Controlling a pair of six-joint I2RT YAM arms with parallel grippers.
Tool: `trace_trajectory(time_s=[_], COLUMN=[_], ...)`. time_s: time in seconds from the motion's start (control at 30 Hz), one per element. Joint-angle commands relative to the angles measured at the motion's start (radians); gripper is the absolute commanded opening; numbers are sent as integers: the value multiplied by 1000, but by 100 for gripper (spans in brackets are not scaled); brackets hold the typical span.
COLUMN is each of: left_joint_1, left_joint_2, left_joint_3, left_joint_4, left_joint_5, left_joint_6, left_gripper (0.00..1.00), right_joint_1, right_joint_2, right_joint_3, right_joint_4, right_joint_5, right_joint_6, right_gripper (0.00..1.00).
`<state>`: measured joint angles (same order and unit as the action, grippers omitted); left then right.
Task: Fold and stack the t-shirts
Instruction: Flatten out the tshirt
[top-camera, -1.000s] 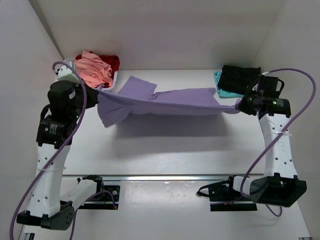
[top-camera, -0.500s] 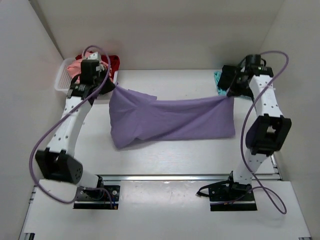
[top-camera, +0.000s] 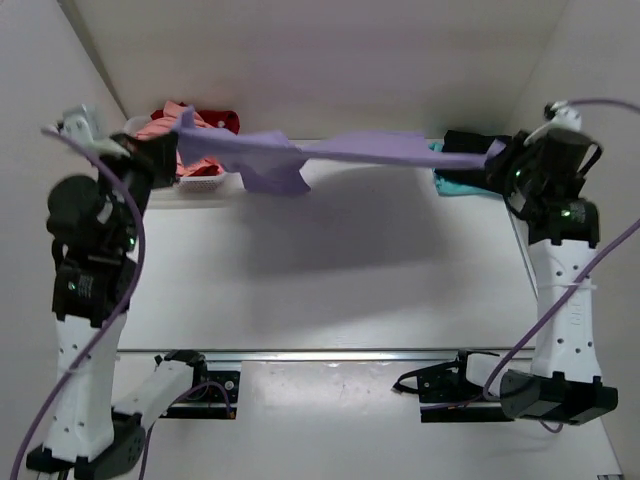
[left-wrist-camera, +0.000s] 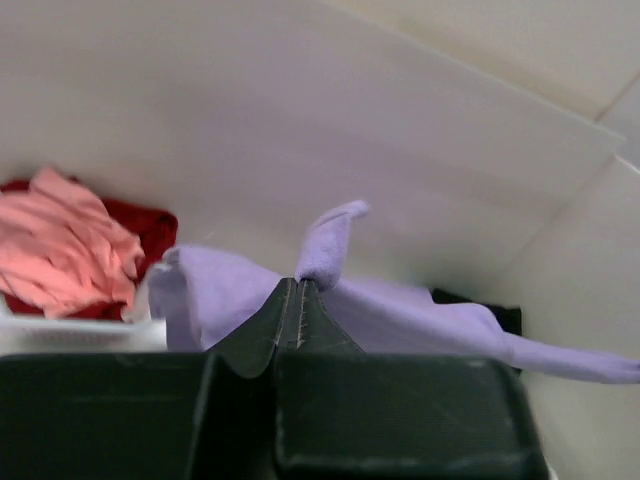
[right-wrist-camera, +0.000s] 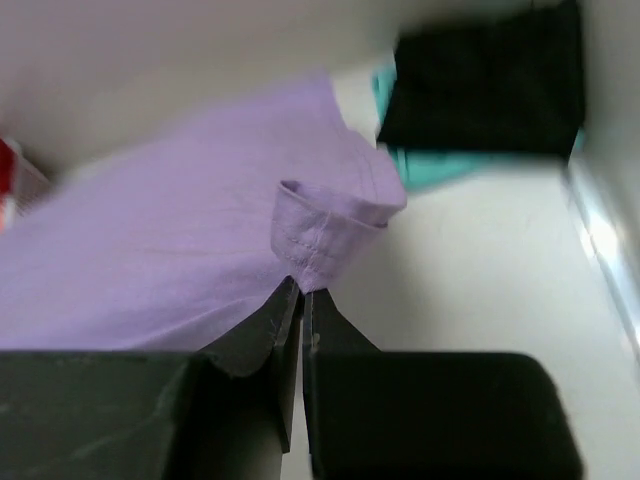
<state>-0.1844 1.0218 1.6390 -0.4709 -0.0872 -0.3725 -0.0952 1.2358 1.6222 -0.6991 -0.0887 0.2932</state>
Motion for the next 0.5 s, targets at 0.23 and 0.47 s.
trace_trajectory(time_s=[0.23,0.47], left_joint_1=[25,13], left_joint_2=[-291,-391], left_joint_3=[-801,-929], left_joint_4=[-146,-307], left_joint_5=[184,210], left_joint_6=[-190,-190], left_gripper=[0,0], right_joint_1=[-51,-63], right_joint_2=[-96,-139], right_joint_3=[-683,-855], right_joint_4=[67,-16], right_joint_5=[-192,-195], right_joint_6=[81,110], right_gripper=[0,0])
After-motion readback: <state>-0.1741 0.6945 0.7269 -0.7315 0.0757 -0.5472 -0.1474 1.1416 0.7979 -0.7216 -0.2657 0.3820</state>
